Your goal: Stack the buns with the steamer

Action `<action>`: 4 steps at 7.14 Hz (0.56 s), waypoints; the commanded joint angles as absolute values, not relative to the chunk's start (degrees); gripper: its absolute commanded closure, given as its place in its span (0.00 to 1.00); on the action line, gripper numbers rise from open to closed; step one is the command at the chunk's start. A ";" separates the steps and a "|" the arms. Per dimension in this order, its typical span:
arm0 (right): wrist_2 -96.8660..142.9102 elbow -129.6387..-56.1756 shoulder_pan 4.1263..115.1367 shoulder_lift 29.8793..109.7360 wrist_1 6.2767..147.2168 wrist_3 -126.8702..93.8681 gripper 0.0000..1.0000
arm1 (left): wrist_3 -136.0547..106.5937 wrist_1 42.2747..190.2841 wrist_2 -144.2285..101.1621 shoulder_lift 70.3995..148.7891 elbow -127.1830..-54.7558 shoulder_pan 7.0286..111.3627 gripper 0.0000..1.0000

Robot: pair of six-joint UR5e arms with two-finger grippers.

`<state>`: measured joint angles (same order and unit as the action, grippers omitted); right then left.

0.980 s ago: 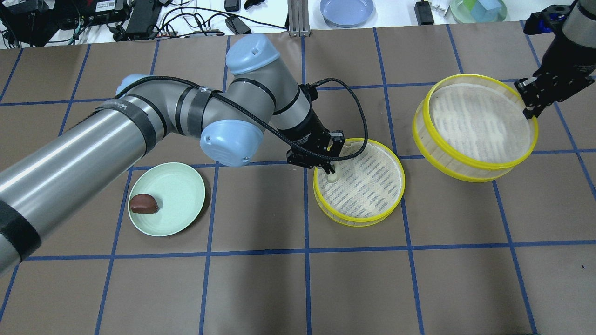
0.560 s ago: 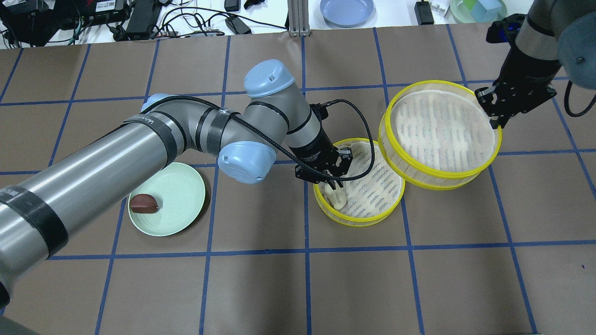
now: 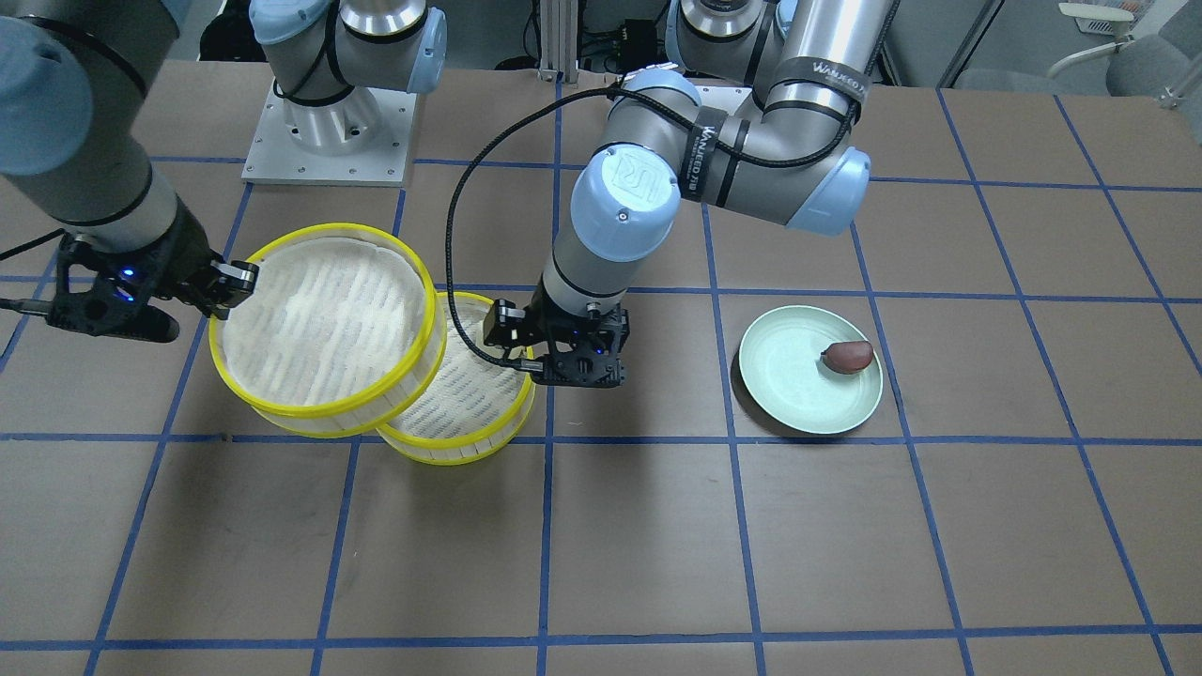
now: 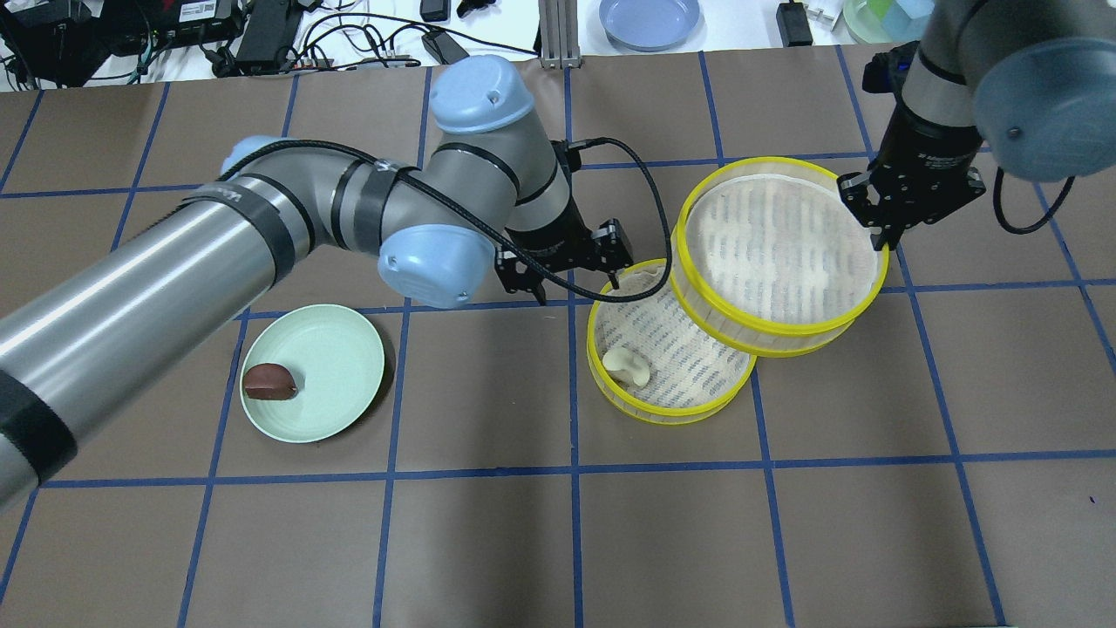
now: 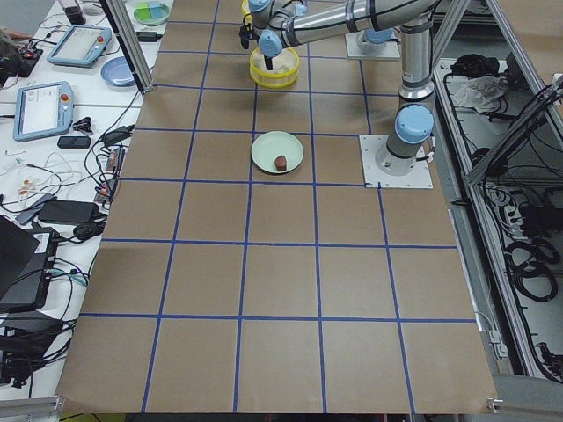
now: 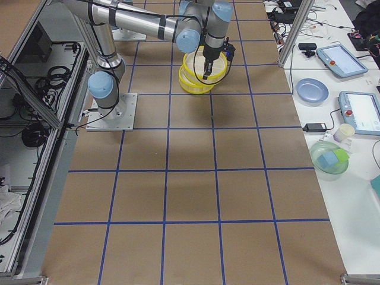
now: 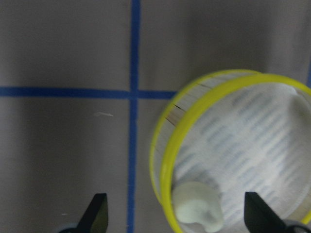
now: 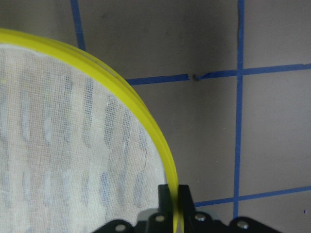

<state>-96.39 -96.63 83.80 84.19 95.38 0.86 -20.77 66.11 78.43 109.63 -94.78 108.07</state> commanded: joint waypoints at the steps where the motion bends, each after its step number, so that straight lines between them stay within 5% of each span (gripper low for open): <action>1: -98.51 -103.83 90.24 84.54 103.73 -6.93 1.00 | -10.50 75.37 91.34 105.84 -92.64 102.33 0.00; 4: -100.37 -109.33 95.53 83.94 114.17 -9.32 1.00 | 2.95 81.89 93.52 104.33 -93.69 88.56 0.00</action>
<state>-99.92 -108.17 94.04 84.13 112.17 -8.64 -2.45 79.20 92.97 104.76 -93.31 94.52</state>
